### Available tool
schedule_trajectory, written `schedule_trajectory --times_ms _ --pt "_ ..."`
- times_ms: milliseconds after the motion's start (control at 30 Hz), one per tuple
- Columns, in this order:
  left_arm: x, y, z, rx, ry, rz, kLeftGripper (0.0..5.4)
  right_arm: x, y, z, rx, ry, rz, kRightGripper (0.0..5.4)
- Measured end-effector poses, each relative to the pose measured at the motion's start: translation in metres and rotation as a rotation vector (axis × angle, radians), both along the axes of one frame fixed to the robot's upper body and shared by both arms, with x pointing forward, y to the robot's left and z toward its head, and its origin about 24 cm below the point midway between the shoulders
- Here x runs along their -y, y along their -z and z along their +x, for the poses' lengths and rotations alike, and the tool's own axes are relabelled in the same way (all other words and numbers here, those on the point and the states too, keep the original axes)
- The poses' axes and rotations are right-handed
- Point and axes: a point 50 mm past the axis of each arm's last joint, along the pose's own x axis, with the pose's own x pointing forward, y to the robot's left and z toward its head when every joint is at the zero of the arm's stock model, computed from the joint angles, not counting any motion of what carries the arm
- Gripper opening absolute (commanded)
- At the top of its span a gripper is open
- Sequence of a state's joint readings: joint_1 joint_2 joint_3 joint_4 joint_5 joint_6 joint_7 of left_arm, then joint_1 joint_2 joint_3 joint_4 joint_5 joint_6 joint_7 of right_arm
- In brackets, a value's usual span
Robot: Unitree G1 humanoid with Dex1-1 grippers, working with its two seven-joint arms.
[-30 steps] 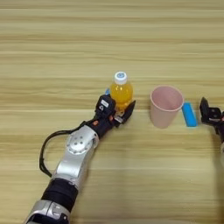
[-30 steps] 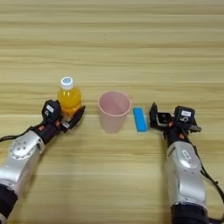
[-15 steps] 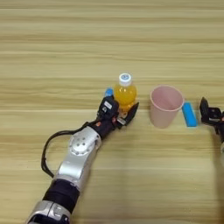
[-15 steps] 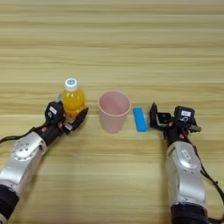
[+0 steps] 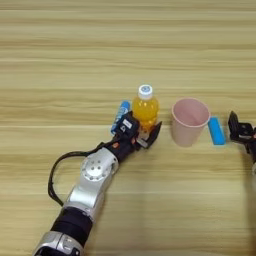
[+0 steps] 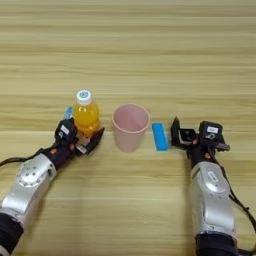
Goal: Move the objects on the table
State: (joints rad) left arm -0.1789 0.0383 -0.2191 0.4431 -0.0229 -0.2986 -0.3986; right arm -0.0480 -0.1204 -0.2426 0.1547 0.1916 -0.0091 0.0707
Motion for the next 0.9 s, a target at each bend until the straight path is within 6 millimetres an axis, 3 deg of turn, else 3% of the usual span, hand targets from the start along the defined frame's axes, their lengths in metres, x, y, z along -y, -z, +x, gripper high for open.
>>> schedule_trajectory --times_ms 300,733,900 --pt "-0.009 -0.004 -0.008 0.015 -0.007 0.014 5.37 0.000 0.000 0.000 0.000 0.000 -0.002 5.40" --pt "-0.023 -0.007 -0.027 0.000 0.019 0.056 5.37 -0.001 0.000 0.000 -0.001 -0.001 -0.004 5.40" --pt "-0.039 -0.006 -0.028 -0.017 -0.022 0.083 5.37 -0.002 0.000 0.000 -0.002 0.003 -0.004 5.40"
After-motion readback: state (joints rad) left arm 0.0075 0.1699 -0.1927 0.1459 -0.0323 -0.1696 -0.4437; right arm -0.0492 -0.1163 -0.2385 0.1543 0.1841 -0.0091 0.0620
